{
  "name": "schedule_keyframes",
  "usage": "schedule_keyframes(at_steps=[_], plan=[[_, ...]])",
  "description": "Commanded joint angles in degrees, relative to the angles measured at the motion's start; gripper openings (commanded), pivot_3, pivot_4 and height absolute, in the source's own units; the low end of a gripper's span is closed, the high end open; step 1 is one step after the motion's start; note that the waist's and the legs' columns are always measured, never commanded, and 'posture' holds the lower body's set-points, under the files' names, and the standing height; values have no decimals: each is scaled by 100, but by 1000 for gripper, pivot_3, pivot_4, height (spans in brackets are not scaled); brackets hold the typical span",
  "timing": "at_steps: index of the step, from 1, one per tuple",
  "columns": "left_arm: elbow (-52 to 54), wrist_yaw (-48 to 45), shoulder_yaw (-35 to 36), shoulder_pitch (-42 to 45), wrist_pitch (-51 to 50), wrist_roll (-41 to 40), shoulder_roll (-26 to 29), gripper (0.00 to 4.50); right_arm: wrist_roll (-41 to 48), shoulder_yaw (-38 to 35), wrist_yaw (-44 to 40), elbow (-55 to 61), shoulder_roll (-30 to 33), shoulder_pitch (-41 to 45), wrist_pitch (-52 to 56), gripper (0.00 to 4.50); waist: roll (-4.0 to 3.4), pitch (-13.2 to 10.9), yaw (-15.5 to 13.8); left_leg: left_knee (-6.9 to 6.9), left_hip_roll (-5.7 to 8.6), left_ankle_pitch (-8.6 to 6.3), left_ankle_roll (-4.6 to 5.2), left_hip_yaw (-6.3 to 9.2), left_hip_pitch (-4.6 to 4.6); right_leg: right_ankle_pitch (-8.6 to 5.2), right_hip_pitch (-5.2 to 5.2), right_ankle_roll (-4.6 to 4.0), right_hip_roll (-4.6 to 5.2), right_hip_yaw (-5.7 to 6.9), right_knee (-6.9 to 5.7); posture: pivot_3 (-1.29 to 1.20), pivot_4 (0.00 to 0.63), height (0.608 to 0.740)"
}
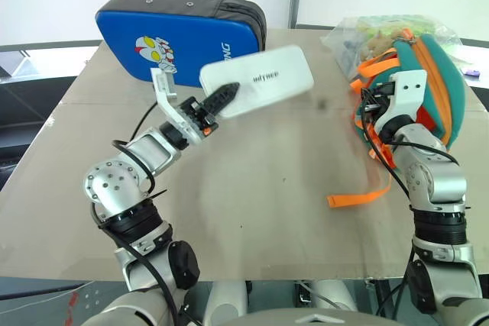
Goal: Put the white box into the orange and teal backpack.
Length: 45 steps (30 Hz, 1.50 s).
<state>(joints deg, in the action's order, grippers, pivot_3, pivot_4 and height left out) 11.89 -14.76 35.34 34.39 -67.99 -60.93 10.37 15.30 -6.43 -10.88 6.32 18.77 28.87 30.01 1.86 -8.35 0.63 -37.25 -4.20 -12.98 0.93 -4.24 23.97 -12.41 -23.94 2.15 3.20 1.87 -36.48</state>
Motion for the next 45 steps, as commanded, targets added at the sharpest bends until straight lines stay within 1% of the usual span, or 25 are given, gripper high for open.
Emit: schedule_keyframes(at_steps=[1, 3, 5, 6, 8, 10, 12, 15, 18, 20, 23, 26, 30, 38, 42, 45], plan=[[168, 162, 16, 263, 855, -99, 18, 1169, 844, 115, -1394, 583, 112, 225, -323, 50, -6, -9, 12, 0, -1, 0, 0, 2, -1, 0, 0, 0, -4, 0, -3, 0, 150, 740], [91, 17, -44, 296, 1130, -49, 210, 1169, 1601, 131, -2183, 1158, 279, 153, -24, 50, -18, -29, 14, 0, -4, 0, 0, 4, -2, 0, 0, 0, -8, 0, -3, 0, 150, 740], [-6, -279, -146, 351, 1363, 55, 547, 1169, 2647, -56, -2720, 1788, 597, 46, 610, 50, -24, -47, 16, 6, -4, 0, 0, 5, -2, 0, -3, 0, -9, 0, -3, 0, 150, 740], [-67, -396, -209, 370, 1473, 123, 708, 1169, 3013, -140, -2899, 2006, 785, -27, 858, 50, -25, -50, 7, 12, -4, 0, 0, 5, -2, 0, -4, 0, -10, 0, -2, 0, 150, 740], [-179, -686, -346, 369, 1746, 281, 976, 1169, 3425, -291, -3118, 2254, 1171, -222, 1171, 50, -24, -52, -4, 15, -4, 0, 0, 9, -1, 0, -4, 0, -11, 5, 2, 0, 150, 740], [-201, -1179, -556, 249, 2223, 591, 1181, 1169, 3602, -442, -3294, 2323, 1511, -485, 1281, 50, -22, -53, -29, 16, -4, 0, -1, 7, 0, 0, -4, 0, -9, 6, 8, 0, 150, 740], [-183, -1722, -778, 83, 2457, 736, 1402, 1169, 3781, -630, -3438, 2317, 1783, -730, 1346, 50, -21, -54, -42, 13, -4, 0, -1, 4, 0, 0, 0, -1, -7, 6, 14, 0, 150, 740], [-147, -2373, -990, -83, 2507, 571, 1580, 1169, 3864, -764, -3558, 2283, 2064, -949, 1357, 50, -21, -54, -62, 9, -3, -1, -1, -2, 1, -1, 1, -2, -4, 2, 17, 0, 150, 740], [20, -2941, -1220, -229, 2705, 516, 1616, 1169, 4062, -990, -3808, 2260, 2281, -1162, 1345, 50, -20, -54, -98, 7, -3, -1, -1, 0, 1, -8, 1, -13, -5, 3, 16, 0, 150, 740], [152, -3353, -1421, -359, 2835, 601, 1736, 1169, 4184, -1112, -3824, 2198, 2354, -1202, 1368, 50, -20, -55, -122, 8, -3, -1, -1, 2, 1, -11, 1, -19, -6, 2, 15, 0, 150, 740], [265, -3816, -1662, -565, 2970, 687, 1910, 1169, 4158, -1168, -3859, 2102, 2438, -1219, 1302, 50, -20, -55, -127, 8, -4, -1, -1, 0, 0, -1, 0, -2, -8, -1, 16, 0, 150, 740], [275, -4408, -2040, -772, 3466, 1153, 2144, 1169, 4213, -1220, -3895, 2056, 2483, -1217, 1308, 50, -20, -55, -137, 8, -4, -1, -1, 0, 0, -2, 0, -3, -8, 0, 16, 0, 150, 740], [172, -5019, -2386, -854, 4053, 1567, 2356, 1169, 4353, -1400, -3906, 1926, 2539, -1223, 1364, 50, -19, -55, -164, 6, -3, -1, -1, 1, 1, -13, 2, -23, -7, 2, 16, 0, 150, 740], [-59, -5594, -2618, -834, 4681, 1904, 2535, 1169, 4693, -1747, -3470, 1487, 2409, -1077, 1409, 50, -19, -55, -153, 5, -4, -1, 0, 1, 1, -13, 3, -22, -8, 1, 15, 0, 150, 740], [-311, -5520, -2368, -583, 4560, 1678, 2603, 1169, 4766, -1839, -3158, 1361, 2352, -1042, 1408, 50, -19, -55, -147, 3, -4, -1, 0, 2, 1, -1, 3, 0, -8, 1, 13, 0, 150, 740], [-399, -5645, -2336, -625, 4612, 1752, 2760, 1169, 4931, -1881, -3013, 1375, 2274, -1024, 1387, 50, -20, -55, -141, 3, -4, -1, 0, 2, 0, -1, 3, 0, -8, 0, 13, 0, 150, 740]])
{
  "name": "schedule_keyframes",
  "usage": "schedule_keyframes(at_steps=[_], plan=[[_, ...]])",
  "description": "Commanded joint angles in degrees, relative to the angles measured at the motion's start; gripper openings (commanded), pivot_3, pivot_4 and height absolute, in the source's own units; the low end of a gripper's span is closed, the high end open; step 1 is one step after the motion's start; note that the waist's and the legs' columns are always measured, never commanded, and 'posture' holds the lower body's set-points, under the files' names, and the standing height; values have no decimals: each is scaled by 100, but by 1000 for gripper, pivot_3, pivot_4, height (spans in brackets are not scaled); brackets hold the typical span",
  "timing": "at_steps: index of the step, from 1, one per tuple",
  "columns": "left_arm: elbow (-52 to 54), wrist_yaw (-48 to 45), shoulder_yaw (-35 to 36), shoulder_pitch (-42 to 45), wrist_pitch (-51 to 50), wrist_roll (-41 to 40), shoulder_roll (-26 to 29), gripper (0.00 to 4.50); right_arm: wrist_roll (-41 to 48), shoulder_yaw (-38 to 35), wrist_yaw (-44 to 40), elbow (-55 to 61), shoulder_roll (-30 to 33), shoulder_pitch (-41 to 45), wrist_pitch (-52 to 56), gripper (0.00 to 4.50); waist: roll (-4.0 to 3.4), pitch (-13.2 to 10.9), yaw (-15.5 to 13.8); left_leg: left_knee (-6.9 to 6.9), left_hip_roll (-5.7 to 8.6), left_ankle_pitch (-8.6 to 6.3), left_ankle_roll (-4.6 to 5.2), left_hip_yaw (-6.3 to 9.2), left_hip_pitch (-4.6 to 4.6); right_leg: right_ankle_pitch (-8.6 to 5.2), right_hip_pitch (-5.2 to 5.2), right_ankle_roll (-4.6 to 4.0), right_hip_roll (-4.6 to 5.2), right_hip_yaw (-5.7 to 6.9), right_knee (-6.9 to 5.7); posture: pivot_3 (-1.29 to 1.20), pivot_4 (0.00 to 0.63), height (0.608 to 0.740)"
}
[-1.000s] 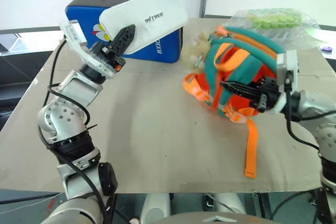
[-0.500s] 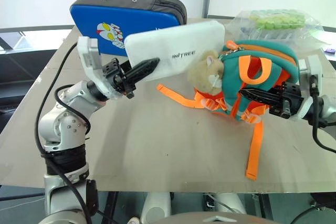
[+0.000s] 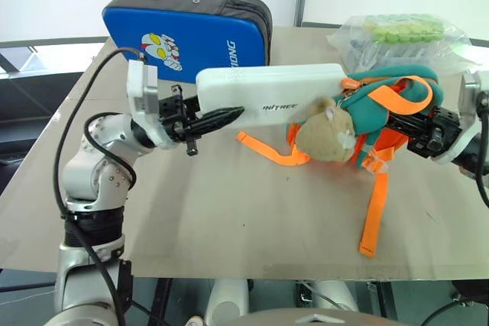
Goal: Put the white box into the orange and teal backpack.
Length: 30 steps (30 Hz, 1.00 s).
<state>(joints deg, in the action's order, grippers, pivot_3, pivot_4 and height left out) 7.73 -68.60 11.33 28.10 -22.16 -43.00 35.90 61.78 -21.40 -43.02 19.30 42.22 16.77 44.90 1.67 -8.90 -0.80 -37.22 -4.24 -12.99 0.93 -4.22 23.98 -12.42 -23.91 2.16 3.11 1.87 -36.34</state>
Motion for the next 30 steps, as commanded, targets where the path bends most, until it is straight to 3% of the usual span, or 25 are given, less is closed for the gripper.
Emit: schedule_keyframes(at_steps=[1, 10, 16, 21, 26, 28, 30], plan=[[-4, -318, 60, -46, 94, 19, 262, 1169, 401, -411, 279, 81, -120, 225, -102, 50, 0, 0, 2, 0, 0, 0, 0, 0, 0, 0, 0, 0, 0, -1, 0, 0, 150, 740], [-416, -672, -179, -154, 828, 571, 468, 1169, 1107, -505, 382, 167, -125, 307, -29, 50, -1, -1, -1, 1, -1, 0, 0, -2, -1, 0, -1, 0, 0, -1, -1, 0, 150, 740], [-980, -536, -933, 627, 1733, 1512, 21, 1169, 1262, -224, 136, 564, -16, 178, 127, 50, -1, 0, -43, -2, 0, 0, 0, 0, -1, 0, 6, -1, 0, 2, -1, 0, 150, 740], [-932, -47, -1452, 1227, 1276, 1920, -269, 1169, 1489, -33, 198, 1005, -27, 152, 213, 50, -1, -1, -38, -7, 0, 0, 1, 4, -1, 0, 10, 2, -1, -1, 0, 0, 150, 740], [-1248, 554, -1430, 1714, 403, 1918, -531, 1169, 1789, -35, 299, 1288, 32, 169, 164, 50, -1, -1, -23, -10, 1, 0, 1, 6, 1, 1, 12, 4, -2, 0, -1, 0, 150, 740], [-1495, 434, -1554, 1840, 141, 1952, -515, 1169, 1924, -43, 312, 1405, 75, 176, 146, 50, -1, -1, -4, -9, 1, 0, 1, 9, 1, 1, 11, 4, -4, 0, -1, 0, 150, 740], [-1529, -106, -1761, 1807, 582, 1987, -548, 1169, 1998, -24, 325, 1446, 74, 203, 114, 50, -1, -1, 7, -9, 1, 0, 1, 10, 0, 1, 10, 4, -6, -1, -3, 0, 150, 740]])
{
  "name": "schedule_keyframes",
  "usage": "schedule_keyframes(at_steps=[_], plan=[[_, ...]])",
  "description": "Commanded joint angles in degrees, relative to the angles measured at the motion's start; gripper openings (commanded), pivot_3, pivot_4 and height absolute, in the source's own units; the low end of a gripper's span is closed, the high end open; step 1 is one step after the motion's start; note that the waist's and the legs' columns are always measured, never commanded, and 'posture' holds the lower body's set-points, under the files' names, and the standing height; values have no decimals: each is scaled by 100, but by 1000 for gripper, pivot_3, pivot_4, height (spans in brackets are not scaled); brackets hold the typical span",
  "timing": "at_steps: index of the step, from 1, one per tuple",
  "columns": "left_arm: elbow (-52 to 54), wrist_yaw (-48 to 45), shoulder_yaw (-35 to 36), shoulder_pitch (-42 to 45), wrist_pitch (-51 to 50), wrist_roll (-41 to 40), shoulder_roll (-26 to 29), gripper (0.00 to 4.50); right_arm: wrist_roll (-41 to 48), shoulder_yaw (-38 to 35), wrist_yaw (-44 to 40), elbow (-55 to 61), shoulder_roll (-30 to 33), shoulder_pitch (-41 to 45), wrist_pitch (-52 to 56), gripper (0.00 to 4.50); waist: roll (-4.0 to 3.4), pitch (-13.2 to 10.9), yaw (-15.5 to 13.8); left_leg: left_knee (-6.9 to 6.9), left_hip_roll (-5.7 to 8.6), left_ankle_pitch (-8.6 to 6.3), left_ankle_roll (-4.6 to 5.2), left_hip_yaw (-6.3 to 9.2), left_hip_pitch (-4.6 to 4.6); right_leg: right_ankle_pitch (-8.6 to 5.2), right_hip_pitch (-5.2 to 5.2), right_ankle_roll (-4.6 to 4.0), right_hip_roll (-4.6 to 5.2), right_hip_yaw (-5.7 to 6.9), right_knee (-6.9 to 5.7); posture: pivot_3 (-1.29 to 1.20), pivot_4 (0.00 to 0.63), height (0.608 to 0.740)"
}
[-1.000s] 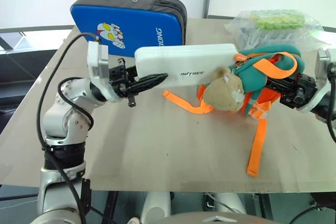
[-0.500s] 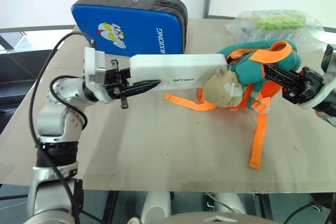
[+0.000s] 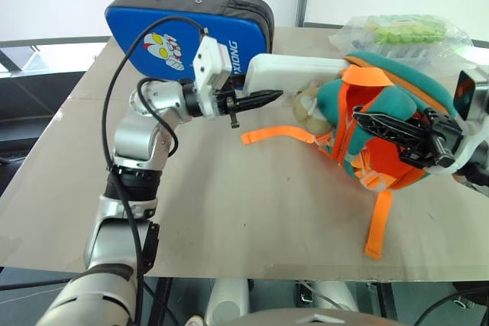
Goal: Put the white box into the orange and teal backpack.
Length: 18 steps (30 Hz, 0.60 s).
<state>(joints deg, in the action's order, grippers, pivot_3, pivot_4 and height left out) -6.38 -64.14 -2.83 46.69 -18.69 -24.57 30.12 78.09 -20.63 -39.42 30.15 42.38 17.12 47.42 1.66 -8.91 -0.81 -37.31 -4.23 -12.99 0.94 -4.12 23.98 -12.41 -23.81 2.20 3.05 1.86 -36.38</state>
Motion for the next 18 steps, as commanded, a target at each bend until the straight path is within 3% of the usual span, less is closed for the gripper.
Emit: schedule_keyframes(at_steps=[1, 5, 10, 18], plan=[[-103, -941, -455, -88, 538, 126, 18, 1169, 394, -73, -21, 365, 42, 198, -155, 50, -1, 0, 12, 0, 0, 0, 0, -1, -2, 0, 0, 0, -1, -1, 0, 0, 150, 740], [330, -2473, -747, -207, 583, -462, 143, 1169, 542, 49, 19, 395, -17, 413, -212, 50, -1, 0, 4, 2, -1, 0, 0, -2, -3, -1, -1, -2, -2, -2, 0, 0, 150, 740], [513, -2687, -611, 47, 133, -808, 118, 1169, 447, 118, 82, 370, 44, 539, -234, 50, -1, 0, -28, 0, -2, 0, 0, 3, 0, -1, -1, -2, -1, 2, -3, 0, 150, 740], [-1260, -2271, -1373, 1069, 1585, 733, -1288, 1169, 684, -301, 346, 393, 58, 236, -404, 50, -1, 0, -152, -17, 6, 0, 2, 8, 17, 0, 1, -1, -2, 1, 1, 0, 150, 740]])
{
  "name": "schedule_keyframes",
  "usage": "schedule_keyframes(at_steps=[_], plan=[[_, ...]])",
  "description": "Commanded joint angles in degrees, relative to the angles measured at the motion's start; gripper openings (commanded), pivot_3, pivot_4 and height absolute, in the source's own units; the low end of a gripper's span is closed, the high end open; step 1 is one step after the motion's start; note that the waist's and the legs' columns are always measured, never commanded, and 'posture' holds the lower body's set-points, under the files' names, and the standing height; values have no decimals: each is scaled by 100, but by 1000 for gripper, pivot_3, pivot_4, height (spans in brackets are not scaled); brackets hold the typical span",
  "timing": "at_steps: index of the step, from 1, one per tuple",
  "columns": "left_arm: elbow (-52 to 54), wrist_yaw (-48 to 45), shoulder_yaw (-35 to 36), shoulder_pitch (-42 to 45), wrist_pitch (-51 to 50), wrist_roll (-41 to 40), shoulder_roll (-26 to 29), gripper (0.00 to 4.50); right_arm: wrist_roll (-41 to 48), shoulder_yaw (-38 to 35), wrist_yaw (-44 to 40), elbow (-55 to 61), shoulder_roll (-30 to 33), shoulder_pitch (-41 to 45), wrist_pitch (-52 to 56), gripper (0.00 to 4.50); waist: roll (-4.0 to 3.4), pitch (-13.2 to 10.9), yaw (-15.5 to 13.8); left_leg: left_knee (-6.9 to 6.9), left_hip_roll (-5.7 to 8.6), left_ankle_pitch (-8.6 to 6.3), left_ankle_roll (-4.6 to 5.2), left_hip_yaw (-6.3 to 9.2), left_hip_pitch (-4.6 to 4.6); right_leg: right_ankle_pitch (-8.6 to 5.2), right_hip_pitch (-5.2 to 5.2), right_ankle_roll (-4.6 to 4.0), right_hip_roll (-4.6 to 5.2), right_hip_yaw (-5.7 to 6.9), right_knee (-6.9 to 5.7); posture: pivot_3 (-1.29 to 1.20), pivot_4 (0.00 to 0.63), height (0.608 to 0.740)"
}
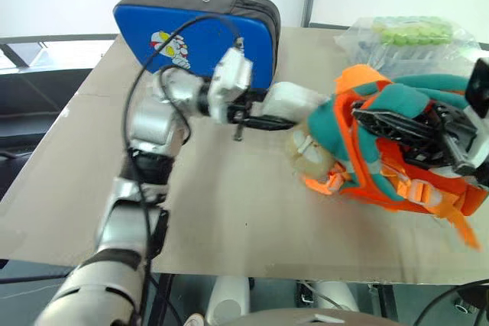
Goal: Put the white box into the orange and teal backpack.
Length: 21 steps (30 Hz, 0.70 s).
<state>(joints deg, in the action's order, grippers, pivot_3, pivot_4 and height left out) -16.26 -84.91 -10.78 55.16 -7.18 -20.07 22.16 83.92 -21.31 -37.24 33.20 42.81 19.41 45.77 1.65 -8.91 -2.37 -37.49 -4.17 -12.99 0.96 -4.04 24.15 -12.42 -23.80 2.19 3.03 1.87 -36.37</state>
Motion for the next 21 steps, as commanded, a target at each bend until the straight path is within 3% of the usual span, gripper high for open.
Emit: schedule_keyframes(at_steps=[1, 7, 10, 16, 21], plan=[[-428, -247, -696, 236, 477, 368, -646, 1169, 116, -251, 147, 111, 12, -35, -258, 50, 0, 0, 13, 0, 0, 0, 0, 0, 2, 0, -1, 0, 0, 0, 2, 0, 150, 740], [-1629, 516, -1364, 91, 814, 1386, -1618, 1169, -228, -307, 599, 448, -141, -302, -619, 50, -1, 0, 38, 5, -2, -6, 10, 6, 12, -1, -16, 2, -12, -8, 4, 0, 150, 740], [-1782, 953, -1105, 122, 565, 1425, -1667, 1169, -569, -365, 925, 535, -282, -158, -969, 50, -2, 1, 38, 3, -2, -6, 10, 7, 10, -1, -15, 2, -12, -9, 1, 0, 150, 740], [-935, 1044, -86, 508, -989, 661, -761, 1169, 15, -362, 1498, 725, -366, 490, -1295, 50, -5, -2, 192, -4, -3, -6, 10, 8, 10, -1, -23, 2, -12, -17, -19, 0, 150, 740], [-12, 689, -171, 244, -1686, 697, 310, 1169, -1628, 373, 1179, 727, -29, -24, -1134, 50, -11, -2, 239, 15, -5, -5, 10, 9, 10, -7, -45, 0, -23, -31, -35, 0, 150, 740]])
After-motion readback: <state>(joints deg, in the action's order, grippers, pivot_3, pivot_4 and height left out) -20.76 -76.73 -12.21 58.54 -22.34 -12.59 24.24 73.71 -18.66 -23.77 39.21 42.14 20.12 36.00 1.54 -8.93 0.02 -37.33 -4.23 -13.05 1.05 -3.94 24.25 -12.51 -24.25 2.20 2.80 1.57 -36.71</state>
